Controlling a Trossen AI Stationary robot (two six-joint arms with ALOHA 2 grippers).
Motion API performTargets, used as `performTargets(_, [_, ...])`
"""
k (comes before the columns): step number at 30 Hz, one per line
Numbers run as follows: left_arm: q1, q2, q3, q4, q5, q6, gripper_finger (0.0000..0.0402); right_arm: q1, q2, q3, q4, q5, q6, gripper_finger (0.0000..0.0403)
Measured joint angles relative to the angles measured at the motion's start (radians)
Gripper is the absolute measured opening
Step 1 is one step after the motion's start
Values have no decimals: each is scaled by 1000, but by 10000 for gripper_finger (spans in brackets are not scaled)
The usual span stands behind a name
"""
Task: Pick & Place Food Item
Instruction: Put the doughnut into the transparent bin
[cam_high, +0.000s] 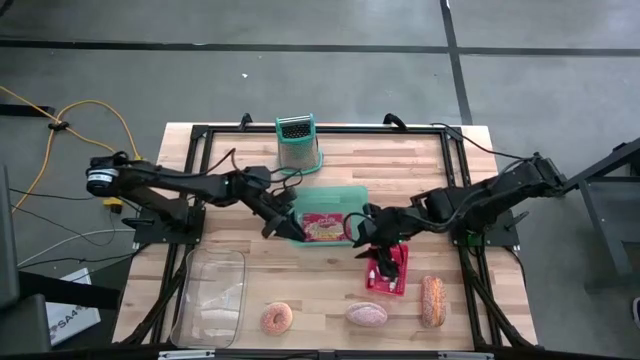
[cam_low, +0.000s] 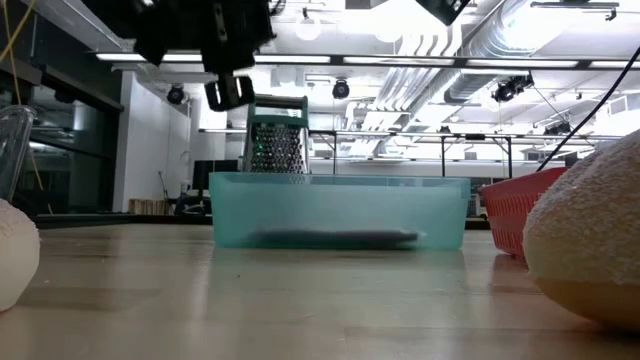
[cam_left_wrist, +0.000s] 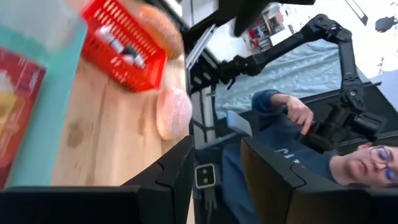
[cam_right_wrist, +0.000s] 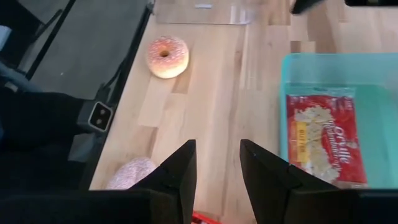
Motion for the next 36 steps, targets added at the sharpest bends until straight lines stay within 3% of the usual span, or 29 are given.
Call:
performTargets(16, [-129, -115, 0, -64, -294, 225, 128, -57, 0, 0, 0, -8, 0, 112])
performTargets(24, [-211, -114, 0, -200, -537, 263, 128, -57, -10, 0, -11, 18, -23, 112])
performTargets(36, [-342, -114, 0, -201, -863, 361, 128, -155, -146, 0, -62, 25, -26, 112])
